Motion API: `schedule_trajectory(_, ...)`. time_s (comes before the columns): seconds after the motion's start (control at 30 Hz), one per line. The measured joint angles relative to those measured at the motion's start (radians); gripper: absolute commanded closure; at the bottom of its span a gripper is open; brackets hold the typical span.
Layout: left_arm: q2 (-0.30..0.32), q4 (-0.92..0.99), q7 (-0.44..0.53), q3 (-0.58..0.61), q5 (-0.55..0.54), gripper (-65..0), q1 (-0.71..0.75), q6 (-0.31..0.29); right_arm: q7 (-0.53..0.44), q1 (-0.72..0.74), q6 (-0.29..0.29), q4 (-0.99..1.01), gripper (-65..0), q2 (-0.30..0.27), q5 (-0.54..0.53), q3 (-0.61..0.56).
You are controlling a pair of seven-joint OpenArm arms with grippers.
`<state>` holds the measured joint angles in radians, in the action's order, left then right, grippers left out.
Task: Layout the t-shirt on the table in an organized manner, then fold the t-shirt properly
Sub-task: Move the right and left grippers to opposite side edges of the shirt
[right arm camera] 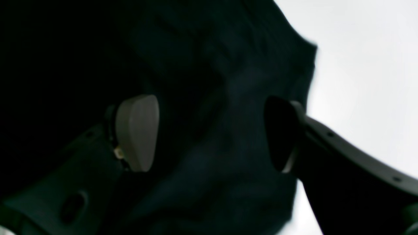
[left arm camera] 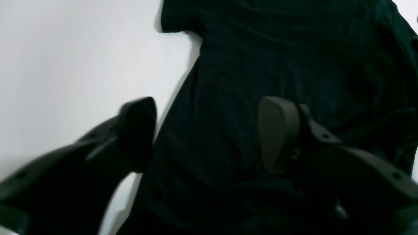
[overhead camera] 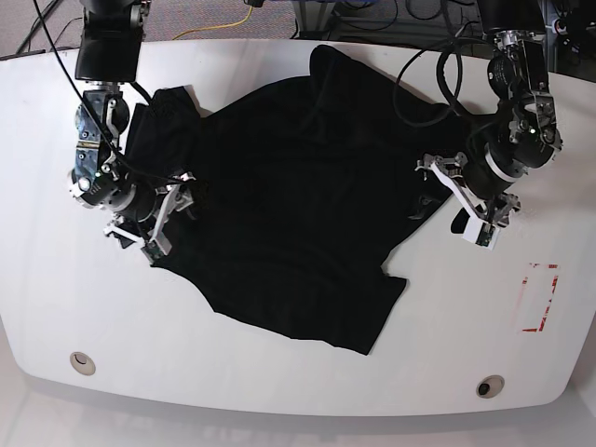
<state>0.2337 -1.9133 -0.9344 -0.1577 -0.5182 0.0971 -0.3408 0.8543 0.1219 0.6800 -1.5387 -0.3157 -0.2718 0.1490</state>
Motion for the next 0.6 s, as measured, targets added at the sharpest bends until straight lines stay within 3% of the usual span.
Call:
schedule_trajectory(0.13, 0.0, -0.001, 0.0, 0.0, 0.002, -36.4, 0.0, 0.0, -0.071, 0.009, 0.0, 0.033, -47.6, 0.011, -0.019, 0.0)
schedule_trajectory(0.33, 0.002, -0.001, 0.0, 0.001, 0.002, -36.5, 0.0, 0.0, -0.135, 0.099, -0.078, 0.205, -47.6, -0.003, 0.001, 0.007)
schedule_trajectory(0.6, 0.003, -0.001, 0.0, 0.001, 0.002, -40.8, 0.0, 0.0, -0.248, 0.249, -0.077, 0.465, -47.6, -0.039, -0.002, 0.006)
